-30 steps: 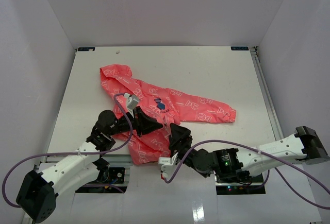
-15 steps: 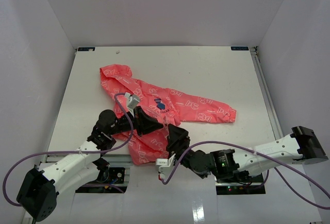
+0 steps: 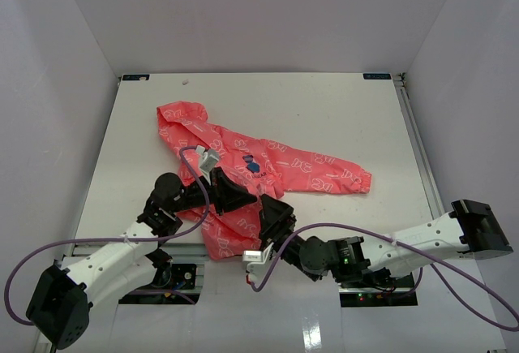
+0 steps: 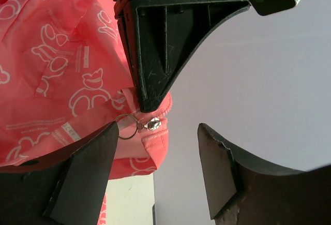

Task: Zip up the jacket

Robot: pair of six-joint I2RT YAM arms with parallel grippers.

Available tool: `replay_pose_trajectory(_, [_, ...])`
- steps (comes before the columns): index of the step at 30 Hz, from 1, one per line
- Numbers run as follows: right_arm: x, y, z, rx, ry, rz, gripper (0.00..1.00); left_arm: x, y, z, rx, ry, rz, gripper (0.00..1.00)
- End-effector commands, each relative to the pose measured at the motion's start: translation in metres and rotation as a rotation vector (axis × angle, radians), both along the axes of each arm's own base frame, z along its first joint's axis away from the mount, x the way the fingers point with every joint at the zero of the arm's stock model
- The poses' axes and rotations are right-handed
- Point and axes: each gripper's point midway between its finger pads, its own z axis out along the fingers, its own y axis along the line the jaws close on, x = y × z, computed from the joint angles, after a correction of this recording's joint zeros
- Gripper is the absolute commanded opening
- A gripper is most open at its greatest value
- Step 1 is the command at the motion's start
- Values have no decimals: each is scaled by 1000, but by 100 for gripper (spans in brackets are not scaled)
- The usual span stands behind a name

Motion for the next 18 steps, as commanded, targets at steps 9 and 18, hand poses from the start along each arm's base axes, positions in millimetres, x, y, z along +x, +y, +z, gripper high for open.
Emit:
replay_pose_trajectory(9, [5,-7,13,81,-28,-37,70,-4,3,22,-40,-43,-12,0])
replay_pose_trajectory(18, [4,-9,7,66,-22,-32,75,-10,4,29,-55,-51,-29,0])
